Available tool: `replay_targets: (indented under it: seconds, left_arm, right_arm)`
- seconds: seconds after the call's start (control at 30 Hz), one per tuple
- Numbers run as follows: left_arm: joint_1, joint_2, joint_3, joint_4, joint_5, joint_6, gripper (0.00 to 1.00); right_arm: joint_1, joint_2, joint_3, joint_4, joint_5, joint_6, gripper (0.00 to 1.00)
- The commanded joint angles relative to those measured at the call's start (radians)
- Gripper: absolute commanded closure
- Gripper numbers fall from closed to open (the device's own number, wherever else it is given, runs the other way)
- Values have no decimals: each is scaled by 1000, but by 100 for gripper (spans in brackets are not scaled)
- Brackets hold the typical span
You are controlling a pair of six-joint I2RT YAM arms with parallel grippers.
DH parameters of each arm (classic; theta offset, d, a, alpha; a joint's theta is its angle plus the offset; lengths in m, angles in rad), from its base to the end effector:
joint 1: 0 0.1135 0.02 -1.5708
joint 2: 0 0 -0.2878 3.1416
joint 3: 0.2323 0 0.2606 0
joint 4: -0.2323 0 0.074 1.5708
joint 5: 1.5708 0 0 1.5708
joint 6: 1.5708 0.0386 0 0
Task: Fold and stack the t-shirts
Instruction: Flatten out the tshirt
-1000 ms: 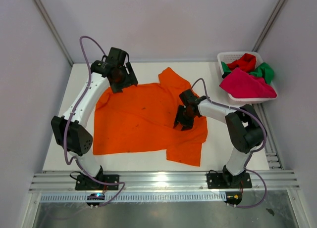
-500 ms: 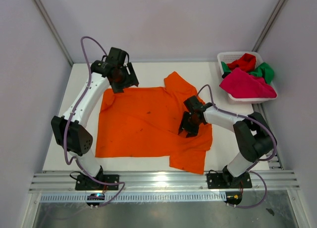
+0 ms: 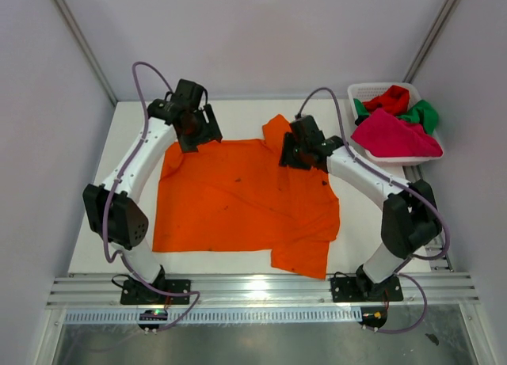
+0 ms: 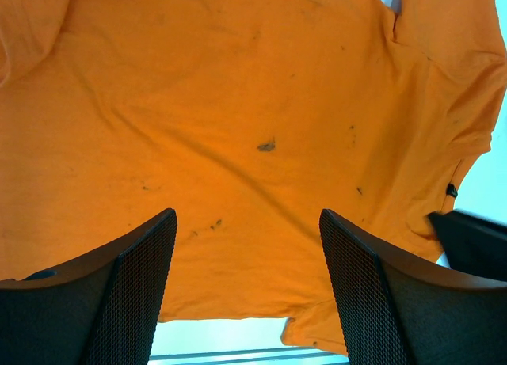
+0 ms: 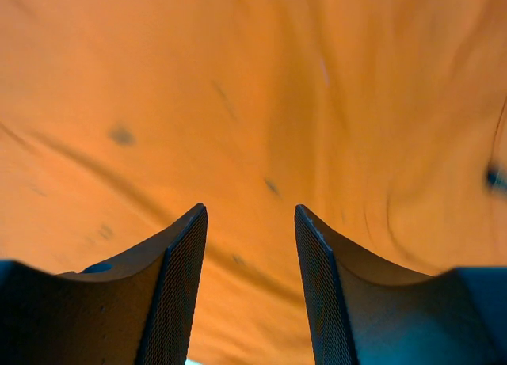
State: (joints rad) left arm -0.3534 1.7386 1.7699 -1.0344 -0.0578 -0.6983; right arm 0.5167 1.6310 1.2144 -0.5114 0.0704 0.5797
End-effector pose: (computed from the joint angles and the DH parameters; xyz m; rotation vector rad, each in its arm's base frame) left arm 0.3575 -0.1295 0.3703 -0.4685 2.5621 -0.3163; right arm 0.3152 0.1759 0.2630 0.1095 2.5314 0.3635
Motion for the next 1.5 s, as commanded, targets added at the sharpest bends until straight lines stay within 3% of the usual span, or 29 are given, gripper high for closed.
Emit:
replay_targets:
  seconds: [0.0,0.23,0.63,0.8,1.1,1.47]
  left_arm:
    - [-4,-39,-15,37,13,14,24]
    - [-2,-50,-61,54,13,-1,24]
    - [-4,-47,-87,54,-7,-13,25]
    - [-2,-45,-90,46,-23,-15,25]
    - [-2,-50,-87,36,-25,-38,24]
    - [-4,-77,-99,37,-31,-73,25]
  right_arm:
    - [-3,44,160,98,129,-177,47]
    - [-27,243,321,231,183,-313,47]
    - [-92,613,787,94,269,-290,47]
    - [-122,659,832,113,313,-267,47]
    - [-179,733,899,57,263,-231,47]
    - [-234,806,959,-45,95,-101,47]
